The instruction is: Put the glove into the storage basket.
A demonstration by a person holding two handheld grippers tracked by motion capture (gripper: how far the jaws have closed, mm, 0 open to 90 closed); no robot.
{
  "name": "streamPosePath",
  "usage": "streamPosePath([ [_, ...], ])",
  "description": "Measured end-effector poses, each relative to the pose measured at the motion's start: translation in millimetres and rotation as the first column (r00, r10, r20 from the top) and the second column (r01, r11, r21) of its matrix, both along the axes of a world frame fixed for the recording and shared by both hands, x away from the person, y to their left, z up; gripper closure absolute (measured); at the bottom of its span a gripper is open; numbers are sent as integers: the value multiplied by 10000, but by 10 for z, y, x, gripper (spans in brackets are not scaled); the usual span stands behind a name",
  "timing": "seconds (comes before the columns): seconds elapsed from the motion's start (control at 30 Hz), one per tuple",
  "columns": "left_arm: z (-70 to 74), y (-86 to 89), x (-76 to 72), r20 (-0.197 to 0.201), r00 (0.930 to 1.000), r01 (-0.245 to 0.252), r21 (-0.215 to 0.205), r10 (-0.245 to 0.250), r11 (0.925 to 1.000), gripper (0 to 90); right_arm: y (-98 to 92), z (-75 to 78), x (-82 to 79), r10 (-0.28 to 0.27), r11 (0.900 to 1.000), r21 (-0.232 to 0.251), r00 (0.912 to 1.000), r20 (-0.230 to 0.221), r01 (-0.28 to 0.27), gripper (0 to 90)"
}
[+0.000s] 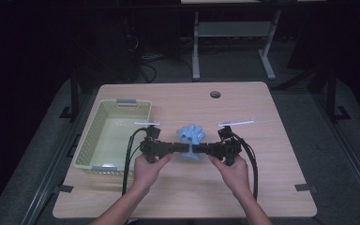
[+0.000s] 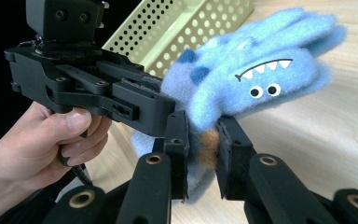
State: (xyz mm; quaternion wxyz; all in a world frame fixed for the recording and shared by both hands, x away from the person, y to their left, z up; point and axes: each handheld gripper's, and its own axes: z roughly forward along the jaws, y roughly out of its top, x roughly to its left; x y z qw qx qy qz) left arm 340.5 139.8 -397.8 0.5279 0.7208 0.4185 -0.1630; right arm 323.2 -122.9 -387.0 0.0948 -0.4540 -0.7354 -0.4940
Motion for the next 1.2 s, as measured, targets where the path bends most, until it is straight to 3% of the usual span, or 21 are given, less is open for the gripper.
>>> streamPosePath([
  [0.67,193,410,117,62,9995,-295,-351,298,9989,718,352,201,211,496,9983,308,9986,188,-502,763],
  [0.77,210,475,131,9,9994,-348,-363,349,9987,720,412,236,245,581,9979,259,9976,368,-591,763],
  [1.2,255,740,160,-74,9981,-622,-591,618,9963,724,659,306,339,848,9958,305,9958,343,-858,760],
])
